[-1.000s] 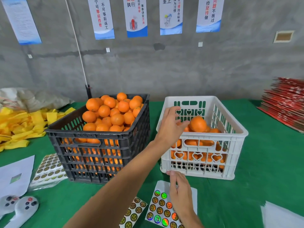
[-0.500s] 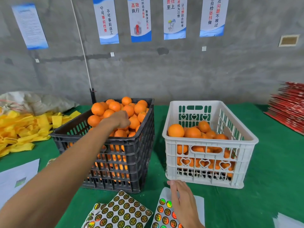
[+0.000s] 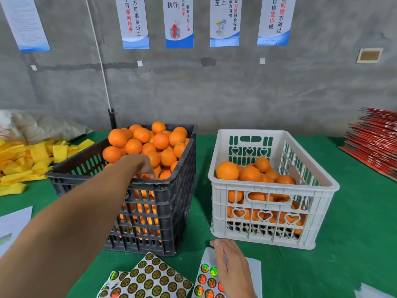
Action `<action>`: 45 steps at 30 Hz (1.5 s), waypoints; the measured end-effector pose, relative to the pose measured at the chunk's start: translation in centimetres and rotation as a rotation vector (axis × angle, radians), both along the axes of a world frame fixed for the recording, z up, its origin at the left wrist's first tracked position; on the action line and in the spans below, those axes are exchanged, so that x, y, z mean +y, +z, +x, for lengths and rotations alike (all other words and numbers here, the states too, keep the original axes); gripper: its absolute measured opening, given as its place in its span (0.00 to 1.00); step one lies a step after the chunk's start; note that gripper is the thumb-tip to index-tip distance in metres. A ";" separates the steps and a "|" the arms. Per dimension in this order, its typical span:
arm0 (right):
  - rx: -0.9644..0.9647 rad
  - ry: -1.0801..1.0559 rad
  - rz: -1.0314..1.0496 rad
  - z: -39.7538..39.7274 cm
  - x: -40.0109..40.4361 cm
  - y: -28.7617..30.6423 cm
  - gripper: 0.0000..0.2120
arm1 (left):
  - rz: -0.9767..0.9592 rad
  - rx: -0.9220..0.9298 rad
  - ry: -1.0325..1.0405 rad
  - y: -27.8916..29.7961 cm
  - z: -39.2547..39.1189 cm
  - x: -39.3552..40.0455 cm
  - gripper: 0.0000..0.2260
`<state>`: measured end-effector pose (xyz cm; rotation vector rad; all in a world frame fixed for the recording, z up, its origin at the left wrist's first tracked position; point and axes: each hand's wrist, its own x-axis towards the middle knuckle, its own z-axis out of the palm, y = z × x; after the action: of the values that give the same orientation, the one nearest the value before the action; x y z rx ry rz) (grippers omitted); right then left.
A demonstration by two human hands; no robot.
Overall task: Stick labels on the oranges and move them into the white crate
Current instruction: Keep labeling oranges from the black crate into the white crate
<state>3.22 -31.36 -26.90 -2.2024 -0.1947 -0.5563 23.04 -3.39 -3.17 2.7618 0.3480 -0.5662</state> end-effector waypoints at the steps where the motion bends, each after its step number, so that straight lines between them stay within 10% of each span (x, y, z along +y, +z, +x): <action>1: -0.004 0.006 -0.003 0.0 0.0 0.0 0.23 | 0.029 -0.017 -0.006 0.0 0.0 0.1 0.16; 11: 0.028 0.024 0.027 -0.7 0.1 1.0 0.22 | 0.229 -0.285 -0.147 3.2 -4.1 -2.2 0.18; 18: 0.053 0.018 0.027 -1.2 0.2 1.7 0.20 | -0.855 -0.858 -0.014 3.6 -12.7 -4.7 0.22; 24: 0.112 0.011 0.033 -1.8 -0.1 1.7 0.16 | -1.528 -0.650 -0.142 -0.6 -19.9 -8.7 0.20; 38: 0.413 0.251 -0.070 -0.4 -2.0 1.3 0.13 | -1.494 -0.312 0.237 -21.4 -21.3 -11.3 0.29; 45: 0.296 0.320 -0.370 -0.3 -2.0 0.4 0.33 | -1.541 -0.370 0.389 -23.1 -20.6 -11.0 0.07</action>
<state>2.90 -33.40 -26.52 -2.5078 -0.5148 -0.0116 2.46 -14.37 -26.26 1.2089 0.1908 -0.0720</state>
